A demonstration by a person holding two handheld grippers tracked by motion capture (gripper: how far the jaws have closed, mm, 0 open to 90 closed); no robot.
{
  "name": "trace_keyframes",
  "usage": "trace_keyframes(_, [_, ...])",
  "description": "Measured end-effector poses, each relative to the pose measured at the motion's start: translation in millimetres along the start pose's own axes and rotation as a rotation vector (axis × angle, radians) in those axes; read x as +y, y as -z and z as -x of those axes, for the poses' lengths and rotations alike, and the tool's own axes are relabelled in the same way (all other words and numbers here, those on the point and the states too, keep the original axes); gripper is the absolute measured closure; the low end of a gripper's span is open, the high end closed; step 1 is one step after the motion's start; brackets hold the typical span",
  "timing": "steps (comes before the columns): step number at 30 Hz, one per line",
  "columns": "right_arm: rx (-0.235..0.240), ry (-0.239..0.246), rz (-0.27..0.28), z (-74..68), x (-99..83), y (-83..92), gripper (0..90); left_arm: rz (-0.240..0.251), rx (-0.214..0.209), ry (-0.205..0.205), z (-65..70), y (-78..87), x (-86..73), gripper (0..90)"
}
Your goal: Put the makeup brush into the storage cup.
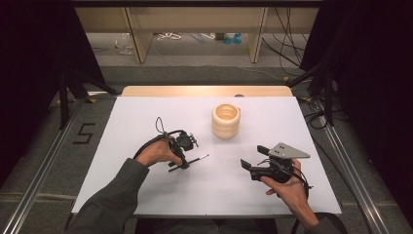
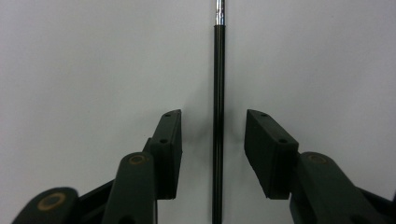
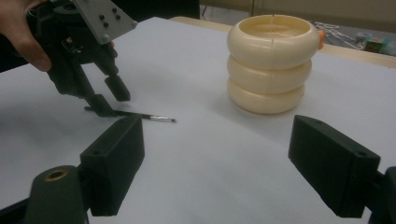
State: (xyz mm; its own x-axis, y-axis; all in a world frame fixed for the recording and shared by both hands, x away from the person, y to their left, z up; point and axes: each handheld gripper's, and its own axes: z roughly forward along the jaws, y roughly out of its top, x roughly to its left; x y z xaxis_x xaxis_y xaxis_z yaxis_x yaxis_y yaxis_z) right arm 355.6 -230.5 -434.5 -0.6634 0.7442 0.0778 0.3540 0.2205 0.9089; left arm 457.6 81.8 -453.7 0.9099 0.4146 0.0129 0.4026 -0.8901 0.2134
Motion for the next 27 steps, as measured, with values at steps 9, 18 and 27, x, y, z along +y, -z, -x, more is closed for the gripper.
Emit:
trace_keyframes(9, [0.011, -0.003, 0.012, -0.5, -0.5, -1.7, 19.7, -0.025, -0.011, -0.011, -0.4, -2.9, 1.2, 66.5])
trace_keyframes(18, [0.001, 0.015, 0.017, -0.1, -0.1, -1.4, 19.9, -0.038, -0.013, 0.006, -1.5, -4.0, 2.6, 74.2])
trace_keyframes(27, [0.011, 0.013, 0.011, -1.0, -0.6, -2.3, 20.0, -0.068, -0.011, -0.001, 2.4, -4.9, 7.7, 82.6])
